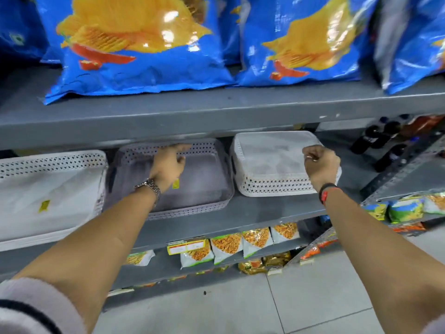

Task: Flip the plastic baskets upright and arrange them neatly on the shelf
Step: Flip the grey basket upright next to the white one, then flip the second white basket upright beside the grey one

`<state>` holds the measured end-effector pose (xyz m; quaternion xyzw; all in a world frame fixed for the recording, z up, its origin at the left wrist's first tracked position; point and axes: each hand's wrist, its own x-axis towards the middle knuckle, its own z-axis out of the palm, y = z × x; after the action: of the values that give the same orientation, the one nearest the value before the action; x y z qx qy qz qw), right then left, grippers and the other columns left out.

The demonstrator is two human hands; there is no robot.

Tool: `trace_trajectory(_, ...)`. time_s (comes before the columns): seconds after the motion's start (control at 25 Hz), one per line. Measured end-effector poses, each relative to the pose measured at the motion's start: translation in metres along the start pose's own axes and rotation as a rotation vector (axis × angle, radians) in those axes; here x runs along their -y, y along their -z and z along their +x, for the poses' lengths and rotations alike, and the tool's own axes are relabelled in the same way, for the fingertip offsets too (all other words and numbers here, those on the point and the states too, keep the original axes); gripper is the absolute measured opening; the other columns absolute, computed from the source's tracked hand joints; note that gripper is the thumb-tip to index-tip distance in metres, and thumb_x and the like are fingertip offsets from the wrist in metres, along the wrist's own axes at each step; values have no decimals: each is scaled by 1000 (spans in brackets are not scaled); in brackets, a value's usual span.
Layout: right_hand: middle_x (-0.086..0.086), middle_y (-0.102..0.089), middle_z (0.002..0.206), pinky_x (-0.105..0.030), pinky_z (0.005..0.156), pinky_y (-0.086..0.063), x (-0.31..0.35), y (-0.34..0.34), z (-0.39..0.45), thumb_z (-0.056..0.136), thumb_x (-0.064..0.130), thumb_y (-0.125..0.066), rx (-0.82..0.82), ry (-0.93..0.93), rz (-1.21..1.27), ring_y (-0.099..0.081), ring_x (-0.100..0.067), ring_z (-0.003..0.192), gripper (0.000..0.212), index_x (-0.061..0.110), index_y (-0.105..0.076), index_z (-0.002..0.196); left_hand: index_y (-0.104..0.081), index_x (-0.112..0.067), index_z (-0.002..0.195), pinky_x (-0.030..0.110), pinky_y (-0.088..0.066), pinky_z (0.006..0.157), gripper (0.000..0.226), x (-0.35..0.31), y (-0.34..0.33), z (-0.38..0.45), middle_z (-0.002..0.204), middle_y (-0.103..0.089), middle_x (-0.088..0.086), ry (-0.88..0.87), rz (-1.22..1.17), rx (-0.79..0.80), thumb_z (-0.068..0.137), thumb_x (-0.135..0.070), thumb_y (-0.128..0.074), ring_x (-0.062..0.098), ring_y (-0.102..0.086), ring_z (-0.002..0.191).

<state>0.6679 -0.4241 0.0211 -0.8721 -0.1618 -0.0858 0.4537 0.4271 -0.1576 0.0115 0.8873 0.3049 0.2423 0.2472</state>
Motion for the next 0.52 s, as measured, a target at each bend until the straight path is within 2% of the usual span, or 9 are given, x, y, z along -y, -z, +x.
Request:
trace_trajectory(0.08,-16,-73,100,-21,85,-46,-29,30,22,79,-4,-47,-37,-17,-24,-68,-28,95,31,5,-71,97,-65,-16,116,20,-47,78,40,-35,-34,1,116,-70,7,-45,-35,37,82,1,-51,22,-69,83)
trace_trajectory(0.16,-19,-72,103,-24,87,-47,-61,50,50,79,-6,-45,-6,-56,-13,-66,-30,98,34,1,-70,100,-63,-14,118,25,-51,83,42,-64,-63,0,118,-69,7,-10,-48,30,82,3,-48,20,-68,87)
trace_trajectory(0.2,-20,-71,105,-29,91,-49,-75,56,63,79,-7,-44,26,-76,-4,-65,-32,101,34,0,-68,102,-62,-12,120,28,-51,85,44,-75,-74,-1,119,-68,9,12,-49,11,82,5,-46,20,-67,89)
trace_trajectory(0.28,-27,-68,108,-43,96,-49,-109,66,89,80,-9,-40,104,-114,-16,-62,-40,104,33,-9,-64,102,-57,-8,125,23,-47,90,51,-103,-96,-8,122,-65,14,20,-81,-16,82,11,-41,17,-63,101)
trace_trajectory(0.36,-26,-64,115,-44,98,-44,-141,75,102,84,-8,-40,245,-169,-51,-57,-41,111,33,-12,-58,111,-49,-8,133,26,-44,97,59,-125,-113,-16,129,-61,17,84,-101,-6,80,15,-37,25,-60,116)
trace_trajectory(0.44,-12,-57,124,-38,103,-39,-159,78,106,88,-5,-44,430,-188,-52,-51,-32,121,39,-1,-51,126,-40,-8,139,36,-45,98,66,-134,-125,-22,134,-55,21,205,-37,41,77,14,-43,35,-56,120)
trace_trajectory(0.52,-16,-51,135,-37,106,-37,-172,70,111,86,-6,-46,589,-107,-72,-46,-34,127,48,4,-46,133,-28,-5,144,42,-42,100,72,-140,-137,-27,139,-46,24,320,39,135,77,12,-49,39,-48,124)
